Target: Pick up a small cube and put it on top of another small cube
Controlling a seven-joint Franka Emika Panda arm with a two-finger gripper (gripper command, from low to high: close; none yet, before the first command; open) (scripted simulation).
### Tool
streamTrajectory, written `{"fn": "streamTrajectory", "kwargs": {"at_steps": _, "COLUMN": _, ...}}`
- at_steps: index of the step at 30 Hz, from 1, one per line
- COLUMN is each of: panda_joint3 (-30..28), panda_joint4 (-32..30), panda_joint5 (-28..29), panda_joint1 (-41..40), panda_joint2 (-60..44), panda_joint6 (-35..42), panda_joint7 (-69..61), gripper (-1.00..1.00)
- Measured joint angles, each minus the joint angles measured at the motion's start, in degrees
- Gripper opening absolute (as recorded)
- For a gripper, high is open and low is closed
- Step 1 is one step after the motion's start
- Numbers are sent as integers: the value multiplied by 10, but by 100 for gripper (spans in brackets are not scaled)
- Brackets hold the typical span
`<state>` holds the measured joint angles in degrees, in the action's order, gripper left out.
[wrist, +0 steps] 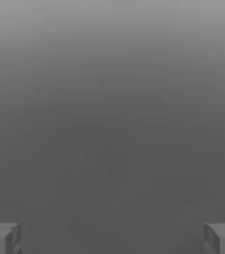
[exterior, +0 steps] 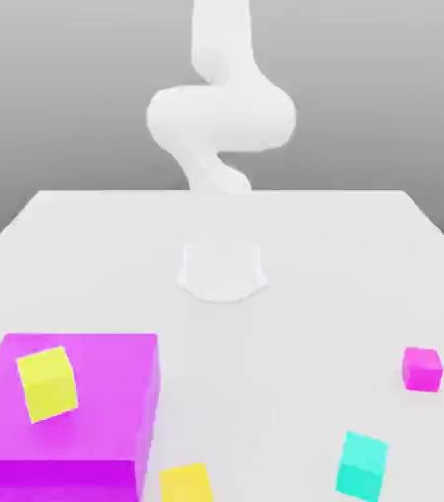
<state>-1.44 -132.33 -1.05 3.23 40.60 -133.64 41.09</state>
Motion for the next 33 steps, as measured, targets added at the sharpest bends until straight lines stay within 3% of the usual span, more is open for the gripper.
{"fn": "streamTrajectory", "kwargs": {"at_steps": 9, "panda_joint3": -35, "panda_joint4": -20, "panda_joint5": -48, "panda_joint1": 99, "panda_joint2": -191, "panda_joint6": -67, "panda_joint7": -180, "gripper": 0}}
{"fn": "streamTrajectory", "kwargs": {"at_steps": 17, "panda_joint3": -28, "panda_joint4": -37, "panda_joint5": -77, "panda_joint1": 154, "panda_joint2": -358, "panda_joint6": -126, "panda_joint7": -327, "gripper": 0}}
{"fn": "streamTrajectory", "kwargs": {"at_steps": 31, "panda_joint3": -6, "panda_joint4": -48, "panda_joint5": -13, "panda_joint1": 193, "panda_joint2": -639, "panda_joint6": -269, "panda_joint7": -449, "gripper": 0}}
{"fn": "streamTrajectory", "kwargs": {"at_steps": 32, "panda_joint3": -4, "panda_joint4": -44, "panda_joint5": -14, "panda_joint1": 191, "panda_joint2": -658, "panda_joint6": -284, "panda_joint7": -450, "gripper": -100}}
{"fn": "streamTrajectory", "kwargs": {"at_steps": 33, "panda_joint3": -4, "panda_joint4": -44, "panda_joint5": -14, "panda_joint1": 191, "panda_joint2": -658, "panda_joint6": -284, "panda_joint7": -450, "gripper": -100}}
